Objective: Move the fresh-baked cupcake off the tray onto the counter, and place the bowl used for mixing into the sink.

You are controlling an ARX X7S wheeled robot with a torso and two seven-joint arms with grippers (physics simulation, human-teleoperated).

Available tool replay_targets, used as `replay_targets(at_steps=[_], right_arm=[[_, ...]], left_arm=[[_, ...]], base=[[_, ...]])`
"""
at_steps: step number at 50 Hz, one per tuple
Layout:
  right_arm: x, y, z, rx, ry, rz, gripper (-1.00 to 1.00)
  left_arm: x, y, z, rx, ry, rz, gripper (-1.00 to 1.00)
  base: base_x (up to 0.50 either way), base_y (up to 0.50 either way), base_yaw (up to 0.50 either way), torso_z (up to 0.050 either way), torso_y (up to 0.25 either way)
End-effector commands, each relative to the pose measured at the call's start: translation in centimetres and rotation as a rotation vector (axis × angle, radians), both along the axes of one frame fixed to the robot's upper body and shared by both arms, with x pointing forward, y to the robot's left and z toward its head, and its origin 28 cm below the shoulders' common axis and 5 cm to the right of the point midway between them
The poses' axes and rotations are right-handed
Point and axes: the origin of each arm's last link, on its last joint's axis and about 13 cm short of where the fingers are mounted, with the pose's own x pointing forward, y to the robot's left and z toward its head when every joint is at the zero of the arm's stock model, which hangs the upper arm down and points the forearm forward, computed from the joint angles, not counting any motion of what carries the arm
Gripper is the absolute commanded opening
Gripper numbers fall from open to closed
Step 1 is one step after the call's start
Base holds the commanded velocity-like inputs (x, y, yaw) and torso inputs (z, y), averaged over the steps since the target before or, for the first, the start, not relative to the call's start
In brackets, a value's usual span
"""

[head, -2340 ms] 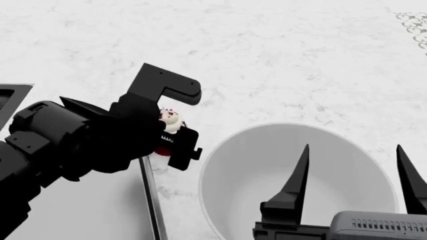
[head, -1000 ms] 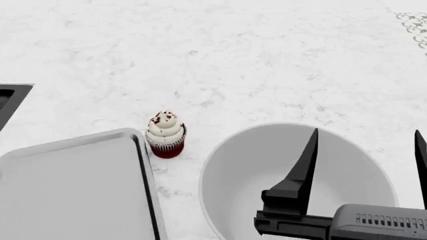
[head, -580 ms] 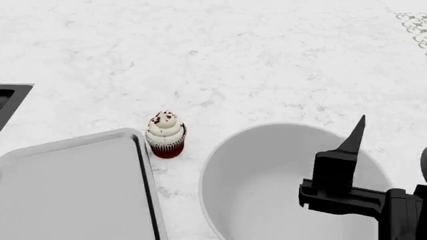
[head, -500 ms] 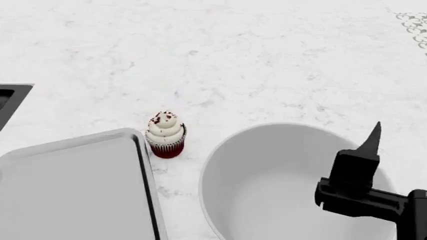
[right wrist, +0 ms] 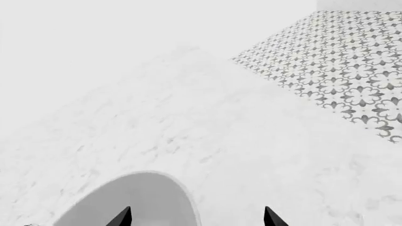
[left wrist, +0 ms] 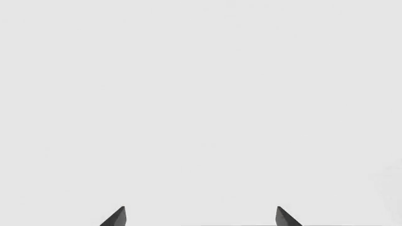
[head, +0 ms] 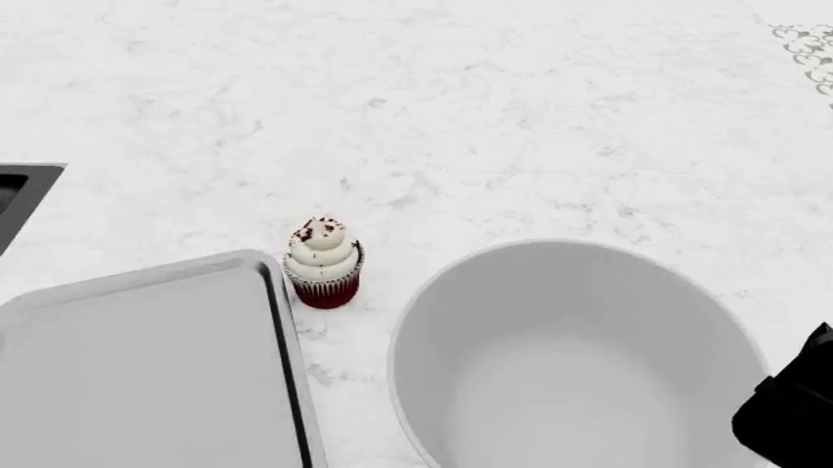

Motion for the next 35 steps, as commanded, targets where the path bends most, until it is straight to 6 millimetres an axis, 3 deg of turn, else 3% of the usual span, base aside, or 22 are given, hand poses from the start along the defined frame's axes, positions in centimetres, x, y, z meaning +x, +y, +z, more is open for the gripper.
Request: replay_targets(at_steps=[1,35], right_arm=[[0.3,-0.7,-1.5,0.110,0.057,0.025,1.00],[3.2,0.3,-4.2,0.175,0.166,0.128,1.00]], left_arm=[[0.2,0.2,0.0,-0.013,0.005,0.009,1.00],[0.0,0.1,0.1,-0.014,0.003,0.011,1.00]], base=[[0.00,0.00,0.00,0.000,0.000],[0.00,0.00,0.00,0.000,0.000]])
